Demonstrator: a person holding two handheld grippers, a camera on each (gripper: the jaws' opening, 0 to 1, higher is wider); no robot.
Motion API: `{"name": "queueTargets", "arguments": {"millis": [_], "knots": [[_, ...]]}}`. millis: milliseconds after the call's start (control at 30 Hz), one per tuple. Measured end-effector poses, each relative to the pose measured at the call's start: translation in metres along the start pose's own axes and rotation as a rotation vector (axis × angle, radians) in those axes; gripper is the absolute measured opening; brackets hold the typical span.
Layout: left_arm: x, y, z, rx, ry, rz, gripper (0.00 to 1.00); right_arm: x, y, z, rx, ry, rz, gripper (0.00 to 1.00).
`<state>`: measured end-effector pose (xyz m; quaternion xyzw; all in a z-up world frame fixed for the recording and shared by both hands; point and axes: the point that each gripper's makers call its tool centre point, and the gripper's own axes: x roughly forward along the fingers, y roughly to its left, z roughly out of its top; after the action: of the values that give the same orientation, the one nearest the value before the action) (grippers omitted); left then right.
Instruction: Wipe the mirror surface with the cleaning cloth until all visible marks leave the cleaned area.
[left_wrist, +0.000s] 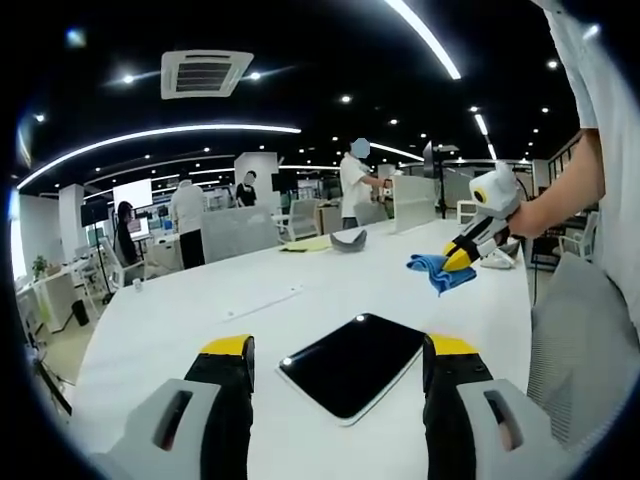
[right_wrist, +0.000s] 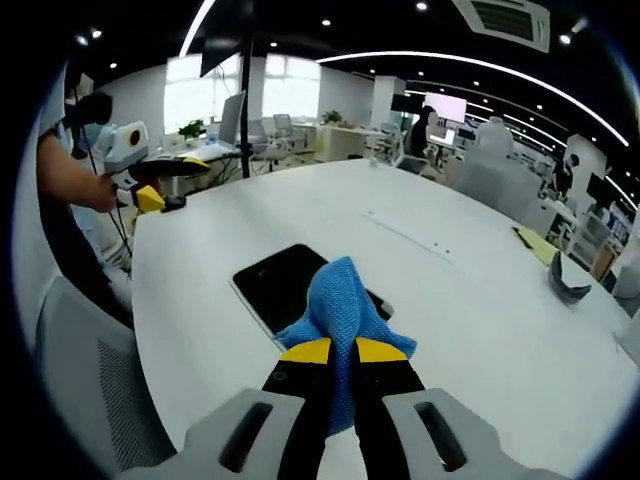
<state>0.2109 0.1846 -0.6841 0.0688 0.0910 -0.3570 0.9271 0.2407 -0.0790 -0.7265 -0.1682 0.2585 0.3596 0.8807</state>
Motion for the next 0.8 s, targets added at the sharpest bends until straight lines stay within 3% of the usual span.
{"name": "queueTargets", "arguments": {"millis": [467, 800], "knots": [[-0.001, -0.001, -0.003, 0.001, 0.012, -0.001, 0.68, -0.015, -0.013, -0.034, 0.040, 0.032, -0.044, 0.02], [-0.002, 0.000, -0.002, -0.003, 0.006, 0.007, 0.68, -0.013, -0.003, -0.065, 0.056, 0.081, -0.026, 0.02]]}}
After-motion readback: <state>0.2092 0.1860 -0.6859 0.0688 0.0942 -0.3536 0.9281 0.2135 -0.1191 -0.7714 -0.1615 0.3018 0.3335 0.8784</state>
